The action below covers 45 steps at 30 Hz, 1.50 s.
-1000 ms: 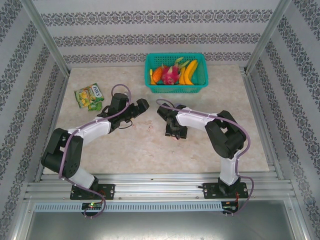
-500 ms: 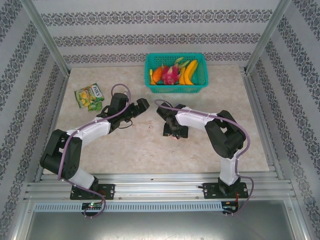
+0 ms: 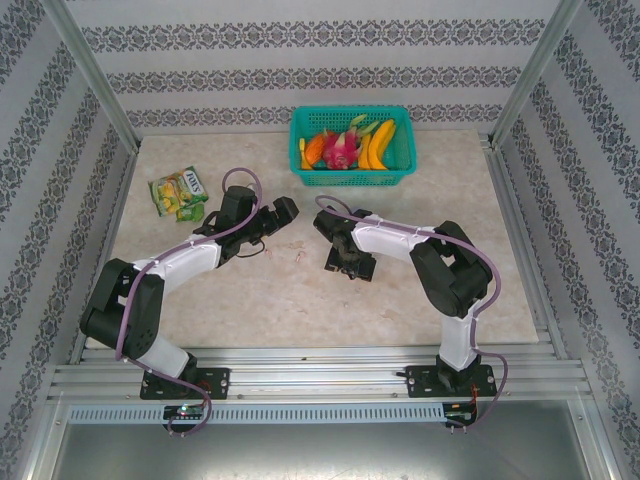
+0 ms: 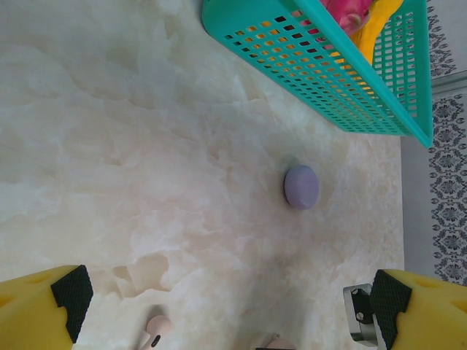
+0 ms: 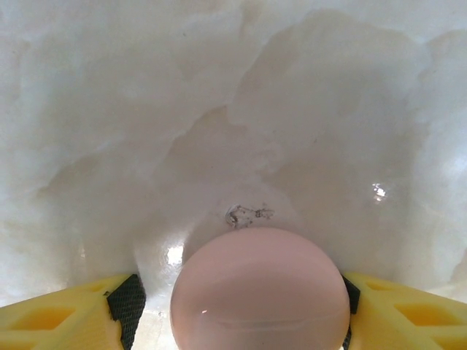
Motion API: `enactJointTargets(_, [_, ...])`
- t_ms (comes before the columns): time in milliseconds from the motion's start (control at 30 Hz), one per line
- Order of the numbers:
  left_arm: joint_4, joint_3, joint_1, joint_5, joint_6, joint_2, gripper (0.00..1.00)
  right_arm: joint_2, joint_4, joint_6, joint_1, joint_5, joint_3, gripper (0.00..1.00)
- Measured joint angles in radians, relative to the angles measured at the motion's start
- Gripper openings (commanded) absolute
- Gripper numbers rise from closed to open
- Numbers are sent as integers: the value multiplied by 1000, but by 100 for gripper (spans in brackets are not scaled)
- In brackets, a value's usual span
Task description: Insert wireless bluetooth earbuds into charging case
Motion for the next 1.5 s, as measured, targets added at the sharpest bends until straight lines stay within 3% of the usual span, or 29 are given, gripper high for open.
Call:
enactJointTargets(400, [-1,0,0,0,2,0,100,-3,21,-68,0,-3,-6,61])
enactJointTargets(600, [-19,0,0,0,11,-3,100,-18,49,-130,0,-5,-28,67])
enactJointTargets(1067, [-48,-22,-1,-1,39,-63,100,-38,106,-332,3,8,-63,65])
enactJointTargets(1500, [-80,-29,-13,-40,53,-78,100,-42,123,-285,39,63,-74,64])
